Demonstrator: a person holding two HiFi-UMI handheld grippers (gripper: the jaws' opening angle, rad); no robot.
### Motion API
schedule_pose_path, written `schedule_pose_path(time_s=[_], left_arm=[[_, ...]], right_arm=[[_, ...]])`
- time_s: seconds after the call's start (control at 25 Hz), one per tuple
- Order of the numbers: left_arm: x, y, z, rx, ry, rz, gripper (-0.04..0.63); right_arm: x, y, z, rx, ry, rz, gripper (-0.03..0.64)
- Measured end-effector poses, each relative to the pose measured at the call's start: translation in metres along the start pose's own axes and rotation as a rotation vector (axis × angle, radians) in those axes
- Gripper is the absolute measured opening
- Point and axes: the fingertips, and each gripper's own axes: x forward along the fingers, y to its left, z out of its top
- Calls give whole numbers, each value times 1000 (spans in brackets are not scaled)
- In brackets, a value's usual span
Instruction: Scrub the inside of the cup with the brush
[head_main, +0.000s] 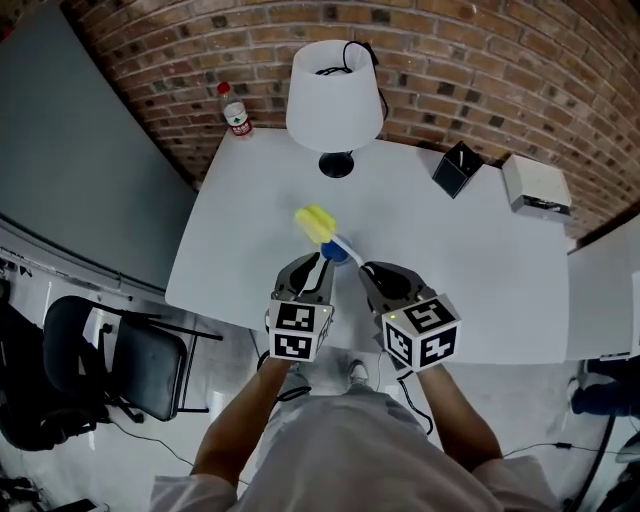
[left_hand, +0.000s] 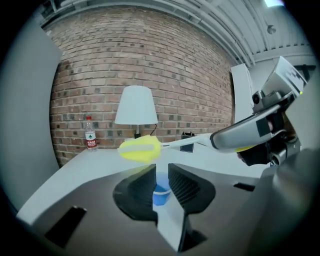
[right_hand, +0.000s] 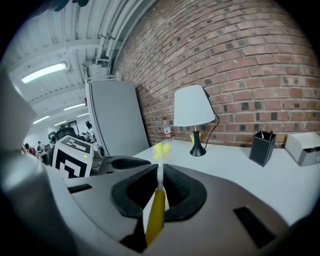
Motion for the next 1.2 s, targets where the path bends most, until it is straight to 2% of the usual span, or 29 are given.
schedule_pose_path(time_s=[0.36,0.56,1.2], left_arm=[[-10,-26,16,-46,-32,62,9],[-15,-33,23,-73,-53,70,7],[-25,-49,23,-85,-62,63,6]], right_arm=[[-12,-10,-1,-63,-25,15,31],[-14,-11,0,-89,-39,16,31],[-24,-10,-7,-105,-44,17,31]])
